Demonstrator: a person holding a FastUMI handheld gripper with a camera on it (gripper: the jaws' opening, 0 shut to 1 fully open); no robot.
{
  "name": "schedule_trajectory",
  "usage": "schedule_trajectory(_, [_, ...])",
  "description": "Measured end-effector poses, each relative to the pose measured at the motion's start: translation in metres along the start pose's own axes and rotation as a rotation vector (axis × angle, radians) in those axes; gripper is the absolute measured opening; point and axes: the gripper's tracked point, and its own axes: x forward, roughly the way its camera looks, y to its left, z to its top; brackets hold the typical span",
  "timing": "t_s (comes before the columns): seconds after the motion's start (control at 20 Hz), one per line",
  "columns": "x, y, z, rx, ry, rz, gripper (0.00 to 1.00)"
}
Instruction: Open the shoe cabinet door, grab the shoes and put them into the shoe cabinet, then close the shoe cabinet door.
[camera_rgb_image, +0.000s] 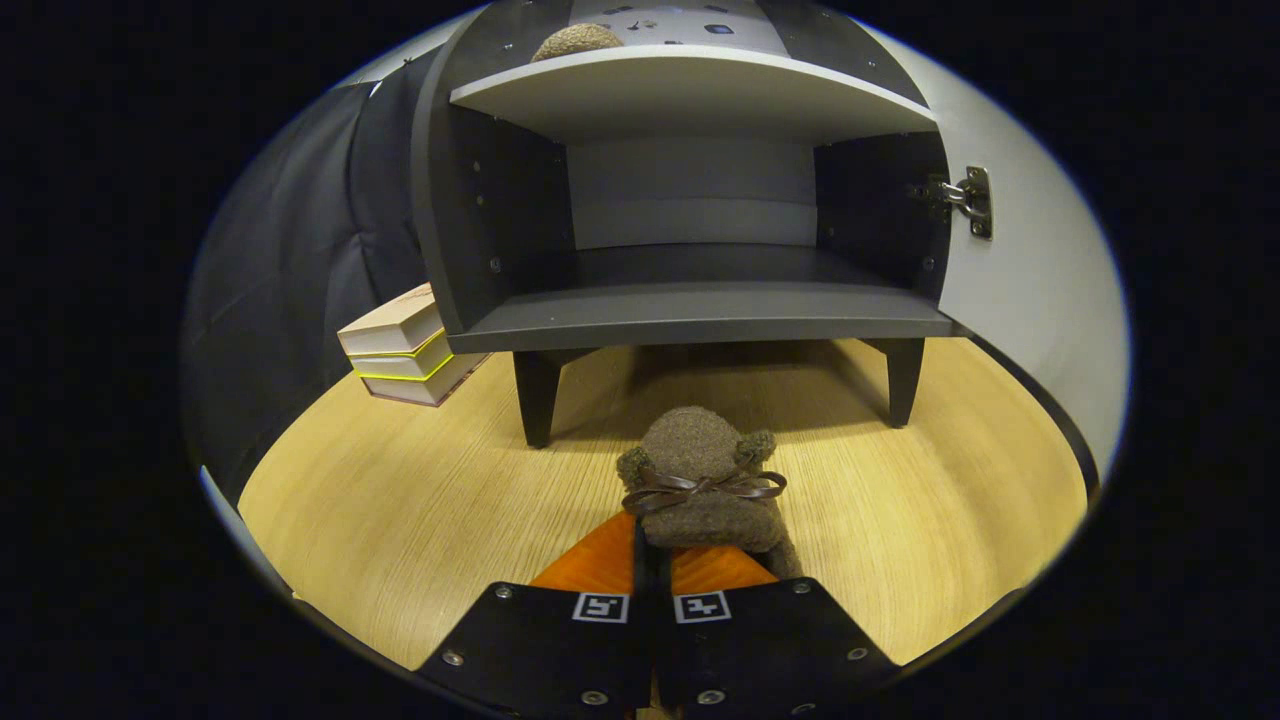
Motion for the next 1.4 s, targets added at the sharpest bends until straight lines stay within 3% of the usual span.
schedule_trajectory(0.15, [-0.031,-0.002,0.029,0.001,-0.012,0.015,0.02])
schedule_trajectory(0.4, [-0.093,-0.007,0.116,-0.013,-0.089,0.043,0.02])
schedule_trajectory(0.7, [-0.141,-0.03,0.211,-0.033,-0.204,0.009,0.02])
schedule_trajectory(1.1, [-0.12,-0.046,0.287,-0.013,-0.228,-0.069,0.02])
schedule_trajectory(1.4, [-0.073,-0.043,0.331,-0.036,-0.194,-0.083,0.02])
